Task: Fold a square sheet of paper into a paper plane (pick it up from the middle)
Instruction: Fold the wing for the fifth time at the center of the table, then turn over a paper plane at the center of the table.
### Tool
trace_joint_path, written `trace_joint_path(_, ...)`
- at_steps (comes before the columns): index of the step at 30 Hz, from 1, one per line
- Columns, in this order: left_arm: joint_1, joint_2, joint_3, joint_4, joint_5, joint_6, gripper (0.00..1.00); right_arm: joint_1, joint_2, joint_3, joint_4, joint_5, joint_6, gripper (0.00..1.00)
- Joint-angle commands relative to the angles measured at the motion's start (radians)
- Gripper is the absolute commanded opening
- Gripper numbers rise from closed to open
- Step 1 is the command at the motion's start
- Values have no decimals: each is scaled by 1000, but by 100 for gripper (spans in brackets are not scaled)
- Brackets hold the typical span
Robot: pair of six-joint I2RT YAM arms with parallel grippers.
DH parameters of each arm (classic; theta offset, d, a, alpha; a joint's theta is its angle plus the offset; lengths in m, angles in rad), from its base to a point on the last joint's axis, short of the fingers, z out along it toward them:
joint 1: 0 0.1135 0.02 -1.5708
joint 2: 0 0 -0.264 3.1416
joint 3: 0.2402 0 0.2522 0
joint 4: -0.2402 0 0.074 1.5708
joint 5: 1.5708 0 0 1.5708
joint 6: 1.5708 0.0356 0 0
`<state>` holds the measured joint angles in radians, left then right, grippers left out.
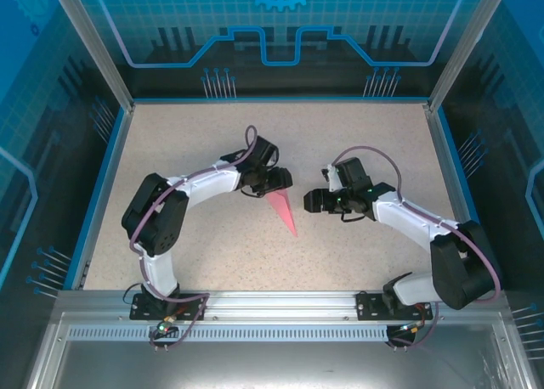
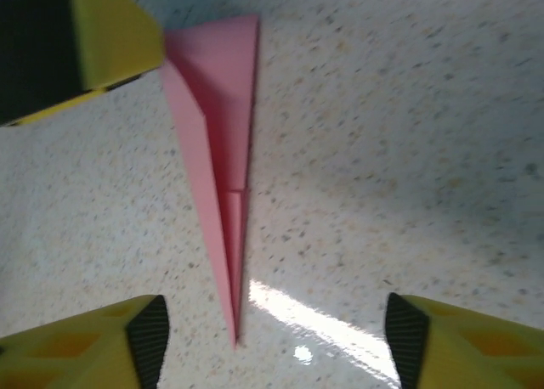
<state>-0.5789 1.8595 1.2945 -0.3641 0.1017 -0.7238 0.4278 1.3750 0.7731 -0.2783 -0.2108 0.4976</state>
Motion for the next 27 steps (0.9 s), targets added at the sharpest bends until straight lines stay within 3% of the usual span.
trace_joint_path(1,-36,22,95,-320,-179,-63,60,-29,-33,-10,38,95,19,78)
trace_joint_path(5,-85,67,169,-412,-251,-121,63,-51,-36,-25,41,106,15,84)
trace_joint_path(13,-125,200,301,-473,-246,-182,64,-83,-35,-62,48,84,20,89)
trace_joint_path(27,-140,199,305,-563,-268,-264,51,-97,-29,-45,7,49,-1,89)
